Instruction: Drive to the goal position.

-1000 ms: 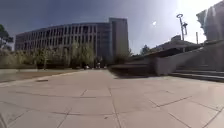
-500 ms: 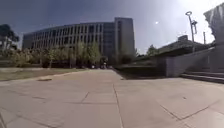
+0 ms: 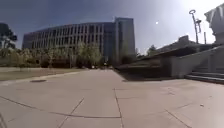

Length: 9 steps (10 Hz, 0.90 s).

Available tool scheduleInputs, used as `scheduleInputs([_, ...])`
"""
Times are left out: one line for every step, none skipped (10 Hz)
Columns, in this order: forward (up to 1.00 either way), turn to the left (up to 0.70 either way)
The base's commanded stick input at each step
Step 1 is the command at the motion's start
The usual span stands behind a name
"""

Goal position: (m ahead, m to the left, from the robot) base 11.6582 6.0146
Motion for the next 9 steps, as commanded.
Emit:
scheduleInputs([1.0,0.0])
scheduleInputs([1.0,0.0])
scheduleInputs([1.0,0.0])
scheduleInputs([1.0,0.0])
scheduleInputs([1.0,0.0])
scheduleInputs([1.0,0.0])
scheduleInputs([1.0,0.0])
scheduleInputs([1.0,0.0])
scheduleInputs([1.0,0.0])
